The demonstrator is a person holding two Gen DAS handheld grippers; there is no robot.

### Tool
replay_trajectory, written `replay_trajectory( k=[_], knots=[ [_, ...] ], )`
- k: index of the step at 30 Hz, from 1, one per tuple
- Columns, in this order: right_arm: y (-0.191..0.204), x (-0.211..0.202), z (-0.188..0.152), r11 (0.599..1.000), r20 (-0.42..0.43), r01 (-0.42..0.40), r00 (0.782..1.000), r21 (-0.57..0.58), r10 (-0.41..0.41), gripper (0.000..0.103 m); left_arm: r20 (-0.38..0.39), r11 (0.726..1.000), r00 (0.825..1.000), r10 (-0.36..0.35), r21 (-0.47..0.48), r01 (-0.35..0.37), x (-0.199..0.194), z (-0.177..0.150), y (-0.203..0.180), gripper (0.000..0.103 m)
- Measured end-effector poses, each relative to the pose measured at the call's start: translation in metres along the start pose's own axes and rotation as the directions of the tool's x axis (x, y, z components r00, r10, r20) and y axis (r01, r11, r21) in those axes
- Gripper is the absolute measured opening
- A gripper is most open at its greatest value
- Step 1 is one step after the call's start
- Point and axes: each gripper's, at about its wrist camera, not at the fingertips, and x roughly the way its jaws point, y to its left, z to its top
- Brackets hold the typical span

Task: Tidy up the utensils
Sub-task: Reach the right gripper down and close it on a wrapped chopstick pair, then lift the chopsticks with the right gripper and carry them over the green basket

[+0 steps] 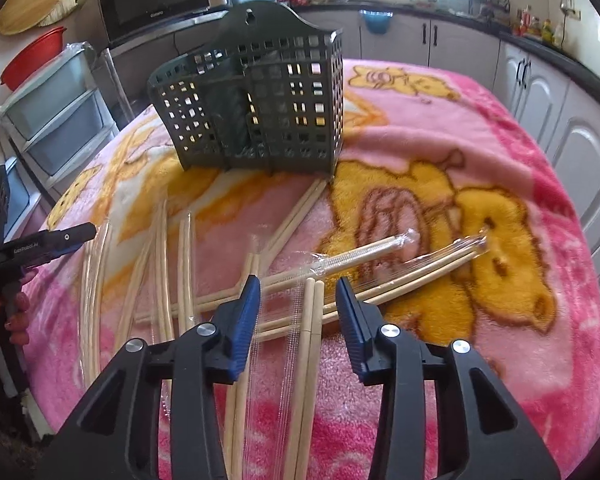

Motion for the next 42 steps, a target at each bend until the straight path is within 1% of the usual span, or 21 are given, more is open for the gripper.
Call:
replay_trajectory(
  k=[1, 3, 4, 6, 7, 8, 9, 11, 13, 16, 21, 23, 26, 31, 36, 42],
  knots=[
    [-0.002, 0.002, 0.001, 1.000, -0.011, -0.008, 1.000, 0.010, 0.008, 0.037, -0.001, 1.000, 1.000, 0.002, 0.000, -0.002, 0.001, 0.001, 0.001, 0.033],
    [-0.004, 0.007, 0.002, 0.999, -0.028, -0.029, 0.999, 0.025, 0.029, 0.034, -0.003, 1.000, 1.000, 0.016, 0.008, -0.016, 0.003, 0.002, 0.002, 0.024],
    [-0.005, 0.008, 0.003, 0.999, -0.030, -0.028, 0.999, 0.027, 0.028, 0.030, -0.003, 1.000, 1.000, 0.024, 0.016, -0.024, 0.003, 0.003, 0.002, 0.023],
    [-0.007, 0.009, 0.005, 0.999, -0.036, -0.035, 0.999, 0.034, 0.037, 0.018, -0.003, 0.999, 1.000, 0.026, 0.026, -0.026, 0.004, 0.003, 0.002, 0.020],
    [-0.008, 0.010, 0.005, 0.998, -0.039, -0.041, 0.998, 0.042, 0.042, 0.016, -0.003, 0.999, 0.999, 0.032, 0.035, -0.032, 0.004, 0.003, 0.002, 0.018],
    [-0.008, 0.011, 0.006, 0.998, -0.041, -0.040, 0.998, 0.046, 0.042, 0.013, -0.001, 0.998, 0.999, 0.039, 0.044, -0.039, 0.004, 0.004, 0.002, 0.013],
    [-0.009, 0.011, 0.006, 0.998, -0.041, -0.039, 0.998, 0.047, 0.041, 0.011, 0.001, 0.998, 0.999, 0.042, 0.050, -0.042, 0.004, 0.004, 0.001, 0.010],
    [-0.010, 0.007, 0.006, 0.998, -0.027, -0.048, 0.998, 0.047, 0.049, 0.011, 0.007, 0.997, 0.999, 0.047, 0.062, -0.047, 0.005, 0.004, 0.002, 0.008],
    [-0.010, 0.002, 0.005, 0.998, -0.012, -0.051, 0.999, 0.040, 0.052, 0.011, 0.010, 0.997, 0.999, 0.043, 0.069, -0.044, 0.004, 0.005, 0.002, 0.002],
    [-0.014, -0.007, 0.006, 0.997, 0.014, -0.059, 0.998, 0.047, 0.059, 0.011, 0.008, 0.998, 1.000, 0.010, 0.065, -0.011, 0.001, 0.009, 0.003, 0.002],
    [-0.022, -0.031, 0.010, 0.995, 0.098, -0.084, 0.992, 0.051, 0.079, 0.011, 0.060, 0.994, 0.997, -0.047, 0.100, 0.040, -0.020, 0.017, -0.011, 0.001],
    [-0.024, -0.041, 0.013, 0.994, 0.130, -0.090, 0.988, 0.054, 0.082, 0.011, 0.087, 0.991, 0.993, -0.079, 0.112, 0.069, -0.031, 0.021, -0.019, 0.001],
    [-0.026, -0.059, 0.018, 0.993, 0.189, -0.103, 0.978, 0.053, 0.091, 0.011, 0.128, 0.983, 0.982, -0.137, 0.143, 0.118, -0.050, 0.028, -0.034, 0.001],
    [-0.026, -0.084, 0.024, 0.993, 0.266, -0.108, 0.959, 0.040, 0.093, 0.011, 0.165, 0.959, 0.961, -0.221, 0.217, 0.183, -0.074, 0.034, -0.064, 0.001],
    [-0.024, -0.107, 0.029, 0.993, 0.336, -0.116, 0.936, 0.020, 0.103, 0.011, 0.161, 0.934, 0.948, -0.275, 0.277, 0.224, -0.085, 0.036, -0.091, 0.000],
    [-0.021, -0.129, 0.033, 0.994, 0.395, -0.112, 0.913, 0.008, 0.100, 0.011, 0.138, 0.900, 0.934, -0.330, 0.345, 0.267, -0.092, 0.036, -0.122, 0.000]
  ],
)
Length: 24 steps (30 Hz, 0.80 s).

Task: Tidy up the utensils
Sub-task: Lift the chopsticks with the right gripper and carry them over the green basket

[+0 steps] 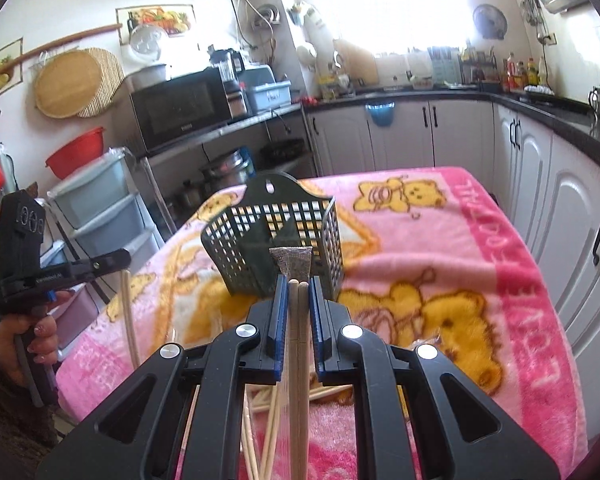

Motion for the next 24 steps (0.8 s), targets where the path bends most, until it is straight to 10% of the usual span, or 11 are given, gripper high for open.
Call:
replay_trajectory(
  k=[24],
  knots=[
    [0.010, -0.031, 0.035, 0.999, 0.163, 0.037, 0.986, -0.014, -0.034, 0.011, 0.009, 0.974, 0.988, -0.154, 0.170, 0.151, 0.024, 0.038, -0.081, 0.000]
  ],
)
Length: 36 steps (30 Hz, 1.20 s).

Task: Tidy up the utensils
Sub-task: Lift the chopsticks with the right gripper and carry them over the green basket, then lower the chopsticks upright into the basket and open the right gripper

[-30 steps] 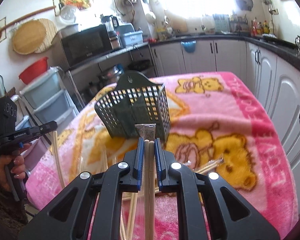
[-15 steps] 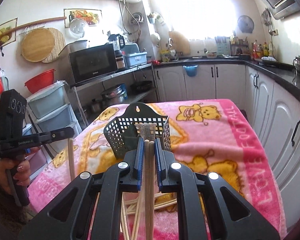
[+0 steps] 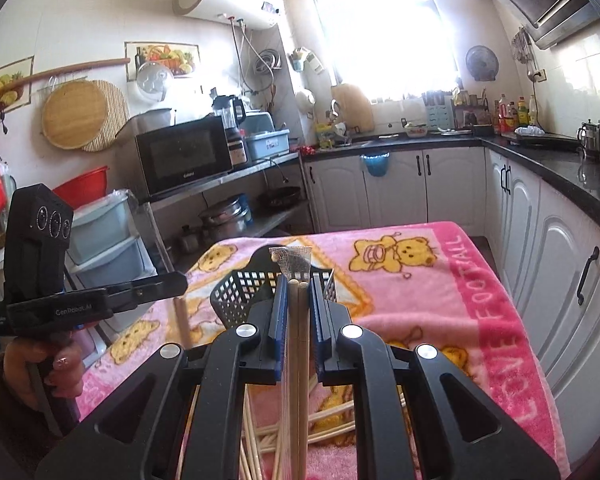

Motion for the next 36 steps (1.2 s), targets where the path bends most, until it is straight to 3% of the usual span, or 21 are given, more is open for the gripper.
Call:
replay_trajectory(
  k=[24, 36],
  knots=[
    [0.005, -0.007, 0.057, 1.000, 0.124, -0.002, 0.992, -0.013, 0.003, 0.011, 0.125, 0.997, 0.991, -0.040, 0.065, 0.032, 0.004, 0.075, -0.021, 0.000],
    [0.014, 0.019, 0.101, 0.998, 0.205, -0.049, 0.977, -0.029, 0.054, 0.011, 0.246, 0.994, 0.969, 0.025, 0.094, -0.050, -0.012, 0.119, -0.007, 0.000]
  ],
)
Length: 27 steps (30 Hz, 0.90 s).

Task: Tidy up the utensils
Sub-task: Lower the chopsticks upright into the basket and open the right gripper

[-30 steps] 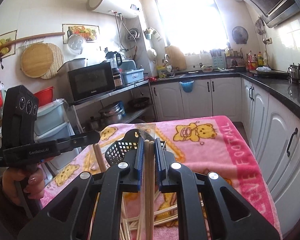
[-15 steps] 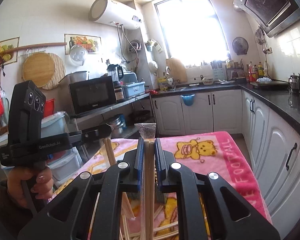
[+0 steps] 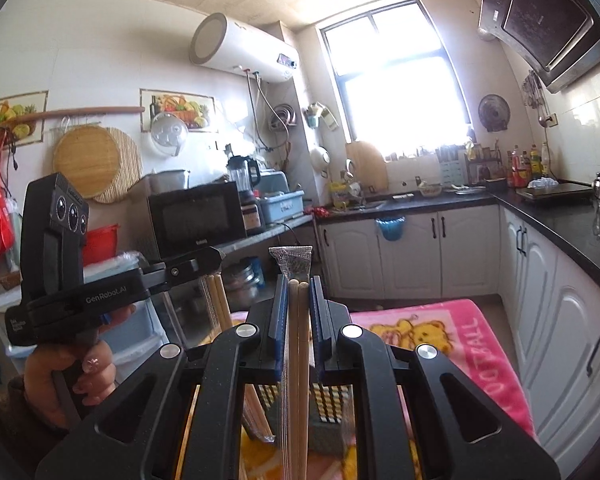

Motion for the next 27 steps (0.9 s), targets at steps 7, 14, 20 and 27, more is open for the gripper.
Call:
replay_trajectory(
  k=[7, 14, 20, 27],
  knots=[
    [0.002, 0.036, 0.016, 1.000, 0.034, -0.005, 0.999, -0.027, 0.006, 0.011, 0.015, 1.000, 1.000, 0.022, -0.007, -0.022, 0.016, 0.012, 0.019, 0.000],
    [-0.003, 0.077, 0.016, 0.999, 0.062, 0.022, 0.998, -0.041, -0.020, 0.011, 0.001, 0.998, 0.999, 0.046, -0.032, -0.046, 0.039, 0.005, 0.042, 0.000],
    [-0.016, 0.106, 0.001, 0.998, 0.074, 0.055, 0.996, -0.036, -0.052, 0.011, -0.022, 0.997, 0.998, 0.057, -0.047, -0.058, 0.057, -0.014, 0.059, 0.000],
    [-0.034, 0.129, -0.028, 0.996, 0.026, 0.086, 0.996, 0.004, -0.086, 0.011, -0.057, 0.996, 0.995, 0.083, -0.028, -0.085, 0.076, -0.036, 0.067, 0.000]
  ],
)
